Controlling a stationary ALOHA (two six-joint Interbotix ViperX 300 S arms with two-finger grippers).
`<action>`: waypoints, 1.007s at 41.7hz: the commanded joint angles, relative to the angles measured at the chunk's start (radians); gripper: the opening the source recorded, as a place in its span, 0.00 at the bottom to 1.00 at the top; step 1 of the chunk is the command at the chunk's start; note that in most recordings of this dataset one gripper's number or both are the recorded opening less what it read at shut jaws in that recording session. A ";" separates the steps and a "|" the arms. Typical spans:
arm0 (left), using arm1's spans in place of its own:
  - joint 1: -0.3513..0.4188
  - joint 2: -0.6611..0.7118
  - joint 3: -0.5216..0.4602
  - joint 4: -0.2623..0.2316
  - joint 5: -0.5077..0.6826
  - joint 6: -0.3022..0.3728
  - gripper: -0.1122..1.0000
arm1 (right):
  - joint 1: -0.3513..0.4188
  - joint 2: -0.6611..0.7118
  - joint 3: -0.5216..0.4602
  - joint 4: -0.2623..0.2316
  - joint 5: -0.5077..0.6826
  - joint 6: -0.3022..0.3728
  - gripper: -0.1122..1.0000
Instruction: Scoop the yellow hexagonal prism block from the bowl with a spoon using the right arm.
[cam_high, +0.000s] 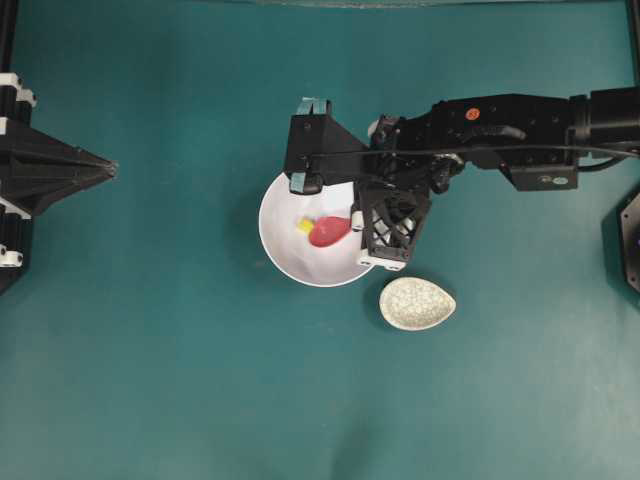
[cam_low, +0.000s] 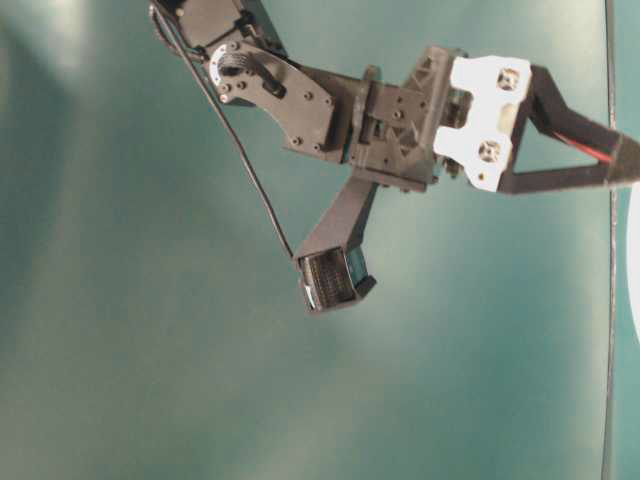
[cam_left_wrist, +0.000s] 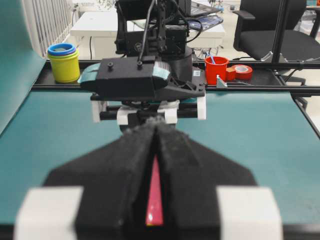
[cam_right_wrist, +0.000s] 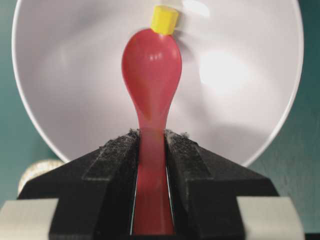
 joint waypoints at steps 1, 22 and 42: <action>0.002 0.008 -0.020 0.003 -0.009 0.002 0.10 | 0.002 -0.014 -0.021 0.000 -0.040 -0.002 0.31; 0.002 0.006 -0.021 0.003 -0.008 0.002 0.10 | 0.002 -0.015 -0.029 -0.003 -0.146 -0.002 0.31; 0.000 0.009 -0.020 0.003 -0.005 0.002 0.10 | 0.002 -0.114 -0.051 -0.003 -0.138 0.006 0.31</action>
